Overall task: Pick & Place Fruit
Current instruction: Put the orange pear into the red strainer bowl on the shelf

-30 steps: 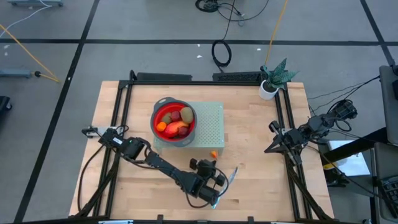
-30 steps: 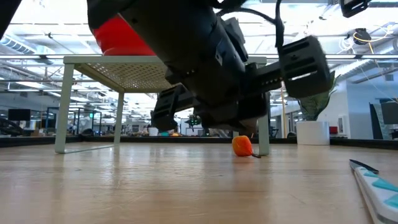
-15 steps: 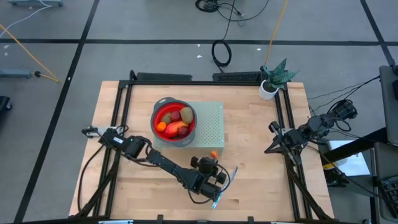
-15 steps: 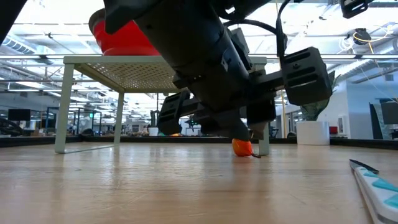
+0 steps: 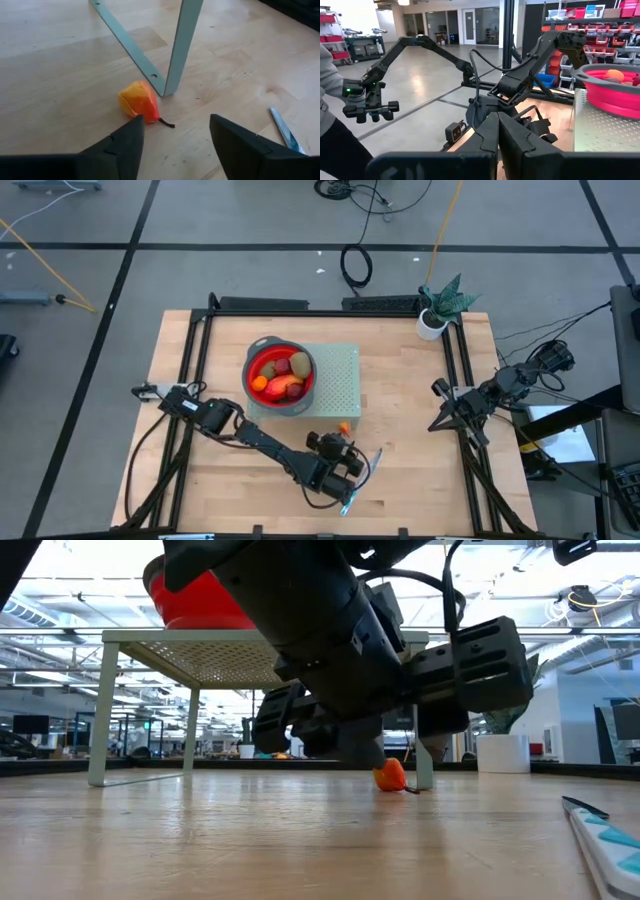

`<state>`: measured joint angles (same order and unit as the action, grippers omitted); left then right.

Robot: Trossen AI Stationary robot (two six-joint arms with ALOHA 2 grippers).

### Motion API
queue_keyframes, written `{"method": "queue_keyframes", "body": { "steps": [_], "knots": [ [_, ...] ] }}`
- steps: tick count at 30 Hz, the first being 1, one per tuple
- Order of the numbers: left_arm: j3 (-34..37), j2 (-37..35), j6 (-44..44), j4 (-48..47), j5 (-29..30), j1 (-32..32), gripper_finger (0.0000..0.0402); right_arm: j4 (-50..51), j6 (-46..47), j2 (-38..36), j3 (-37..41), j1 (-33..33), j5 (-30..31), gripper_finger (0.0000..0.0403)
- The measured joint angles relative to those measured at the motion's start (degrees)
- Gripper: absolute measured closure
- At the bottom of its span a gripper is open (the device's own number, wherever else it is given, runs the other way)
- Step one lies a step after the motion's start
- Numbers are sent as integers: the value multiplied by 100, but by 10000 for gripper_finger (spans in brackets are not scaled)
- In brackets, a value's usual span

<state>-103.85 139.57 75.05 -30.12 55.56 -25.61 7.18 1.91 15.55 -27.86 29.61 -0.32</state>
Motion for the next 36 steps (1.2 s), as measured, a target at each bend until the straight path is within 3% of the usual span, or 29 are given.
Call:
{"method": "queue_keyframes", "body": {
  "steps": [14,36],
  "knots": [
    [127,-2,-237,-283,-591,225,169,2,-2,0,0,0,0,403],
    [225,-13,69,44,-564,382,170,4,20,0,0,0,0,403]
  ]
}}
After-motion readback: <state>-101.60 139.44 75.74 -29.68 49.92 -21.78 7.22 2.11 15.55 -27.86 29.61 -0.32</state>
